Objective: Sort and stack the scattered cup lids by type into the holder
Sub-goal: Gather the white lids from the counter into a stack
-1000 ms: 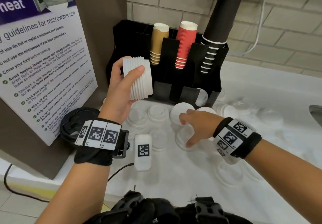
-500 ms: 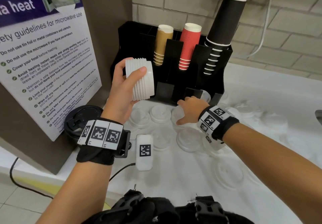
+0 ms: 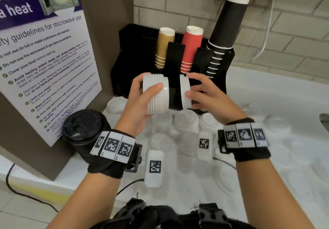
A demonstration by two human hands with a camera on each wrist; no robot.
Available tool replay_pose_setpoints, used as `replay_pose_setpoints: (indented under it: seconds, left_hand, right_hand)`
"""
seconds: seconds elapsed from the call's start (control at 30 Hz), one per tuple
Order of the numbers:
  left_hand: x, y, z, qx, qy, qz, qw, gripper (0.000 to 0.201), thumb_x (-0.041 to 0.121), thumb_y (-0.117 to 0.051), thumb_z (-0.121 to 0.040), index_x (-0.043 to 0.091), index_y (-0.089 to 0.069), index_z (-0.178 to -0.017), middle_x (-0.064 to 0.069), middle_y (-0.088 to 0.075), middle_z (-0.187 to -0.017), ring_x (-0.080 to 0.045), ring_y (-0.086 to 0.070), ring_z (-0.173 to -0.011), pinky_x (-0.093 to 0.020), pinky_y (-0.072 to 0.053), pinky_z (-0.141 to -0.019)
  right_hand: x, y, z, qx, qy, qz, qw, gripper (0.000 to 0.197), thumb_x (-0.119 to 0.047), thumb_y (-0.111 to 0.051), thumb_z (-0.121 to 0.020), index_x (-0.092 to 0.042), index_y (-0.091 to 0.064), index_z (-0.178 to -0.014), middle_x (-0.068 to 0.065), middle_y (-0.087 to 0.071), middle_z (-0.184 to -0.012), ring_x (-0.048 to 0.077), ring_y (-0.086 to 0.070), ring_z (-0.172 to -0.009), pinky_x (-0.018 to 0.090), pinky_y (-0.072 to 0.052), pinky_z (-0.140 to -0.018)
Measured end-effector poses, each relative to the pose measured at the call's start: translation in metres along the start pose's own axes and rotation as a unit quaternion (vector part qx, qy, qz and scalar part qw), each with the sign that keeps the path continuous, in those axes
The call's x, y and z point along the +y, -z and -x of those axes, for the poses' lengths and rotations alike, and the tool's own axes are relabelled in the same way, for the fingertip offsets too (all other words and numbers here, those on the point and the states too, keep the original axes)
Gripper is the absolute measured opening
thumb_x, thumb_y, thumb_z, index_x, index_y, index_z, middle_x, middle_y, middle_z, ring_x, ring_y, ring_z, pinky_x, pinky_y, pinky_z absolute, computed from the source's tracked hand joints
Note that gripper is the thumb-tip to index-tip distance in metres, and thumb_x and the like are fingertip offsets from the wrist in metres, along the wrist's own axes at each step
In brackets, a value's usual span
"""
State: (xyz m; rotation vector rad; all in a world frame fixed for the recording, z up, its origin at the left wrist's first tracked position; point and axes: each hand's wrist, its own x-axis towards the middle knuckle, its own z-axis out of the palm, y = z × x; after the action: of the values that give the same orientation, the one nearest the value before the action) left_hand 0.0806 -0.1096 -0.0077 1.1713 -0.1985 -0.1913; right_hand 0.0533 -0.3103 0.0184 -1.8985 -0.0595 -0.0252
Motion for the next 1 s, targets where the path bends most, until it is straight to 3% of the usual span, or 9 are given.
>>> replay_pose_setpoints:
  seconds: [0.1,0.2,0.3,0.47,0.6,0.7,0.87,1.0]
  left_hand:
    - [-0.009,-0.008,0.001,-0.025,0.011,-0.01,1.0,0.055,0.038,-0.068,-0.074,0.035,-0.05,-0.125,0.014,-0.067,-0.101,-0.003,-0.069,-0.087,-0.027,-0.054,-0.063]
    - [-0.014,-0.014,0.003,-0.052,0.028,-0.025,0.998,0.056,0.039,-0.066,-0.074,0.035,-0.049,-0.127,0.012,-0.065,-0.107,-0.008,-0.067,-0.094,-0.028,-0.055,-0.064]
    - [-0.017,-0.017,0.005,-0.069,0.038,-0.032,0.996,0.058,0.039,-0.066,-0.074,0.035,-0.048,-0.129,0.006,-0.061,-0.115,-0.012,-0.064,-0.099,-0.026,-0.054,-0.064]
    - [-0.022,-0.019,0.004,-0.067,0.039,-0.019,0.997,0.054,0.037,-0.066,-0.074,0.036,-0.049,-0.126,0.005,-0.062,-0.113,-0.011,-0.066,-0.094,-0.027,-0.054,-0.064]
    - [-0.023,-0.018,0.001,-0.061,0.036,-0.009,0.997,0.053,0.036,-0.066,-0.075,0.036,-0.049,-0.125,0.007,-0.062,-0.109,-0.008,-0.067,-0.09,-0.027,-0.054,-0.063]
    - [-0.023,-0.019,-0.001,-0.062,0.04,-0.001,0.997,0.054,0.036,-0.067,-0.074,0.037,-0.048,-0.126,0.005,-0.062,-0.112,-0.012,-0.065,-0.096,-0.028,-0.054,-0.063]
    - [-0.02,-0.016,-0.006,-0.051,0.029,0.002,0.998,0.057,0.033,-0.07,-0.072,0.038,-0.048,-0.124,0.006,-0.06,-0.115,-0.016,-0.062,-0.103,-0.028,-0.054,-0.063]
    - [-0.01,-0.003,-0.014,-0.017,0.011,0.022,1.0,0.053,0.03,-0.07,-0.072,0.036,-0.049,-0.12,0.009,-0.06,-0.113,-0.012,-0.062,-0.101,-0.028,-0.055,-0.063]
  right_hand:
    - [0.005,-0.015,0.021,-0.012,0.043,-0.073,0.996,0.051,-0.03,-0.064,-0.083,-0.043,-0.048,-0.129,0.004,-0.063,-0.118,0.015,-0.065,-0.104,0.029,-0.055,-0.081]
    - [0.012,-0.02,0.029,-0.012,0.055,-0.075,0.996,0.057,-0.023,-0.062,-0.082,-0.042,-0.046,-0.133,0.002,-0.059,-0.125,0.016,-0.064,-0.106,0.029,-0.053,-0.081]
    - [0.015,-0.021,0.032,-0.003,0.06,-0.077,0.995,0.059,-0.023,-0.064,-0.078,-0.044,-0.048,-0.13,0.0,-0.057,-0.126,0.018,-0.061,-0.109,0.032,-0.052,-0.083]
    - [0.017,-0.023,0.032,0.006,0.063,-0.051,0.997,0.057,-0.028,-0.066,-0.075,-0.046,-0.049,-0.127,-0.004,-0.057,-0.125,0.012,-0.059,-0.112,0.035,-0.052,-0.089]
    - [0.016,-0.026,0.03,0.015,0.059,-0.056,0.997,0.056,-0.023,-0.067,-0.078,-0.043,-0.049,-0.127,-0.003,-0.057,-0.125,0.014,-0.059,-0.112,0.04,-0.053,-0.091]
    - [0.012,-0.026,0.026,0.012,0.054,-0.066,0.996,0.056,-0.021,-0.066,-0.079,-0.038,-0.048,-0.129,0.0,-0.055,-0.127,0.018,-0.058,-0.114,0.041,-0.053,-0.092]
    - [0.006,-0.019,0.017,-0.02,0.065,-0.075,0.995,0.055,-0.017,-0.067,-0.086,-0.038,-0.045,-0.132,0.003,-0.054,-0.127,0.016,-0.063,-0.109,0.03,-0.054,-0.084]
    - [0.009,0.011,0.0,0.094,0.023,0.011,0.995,0.037,-0.028,-0.062,-0.091,-0.038,-0.055,-0.126,-0.005,-0.058,-0.119,0.005,-0.062,-0.101,0.027,-0.053,-0.085]
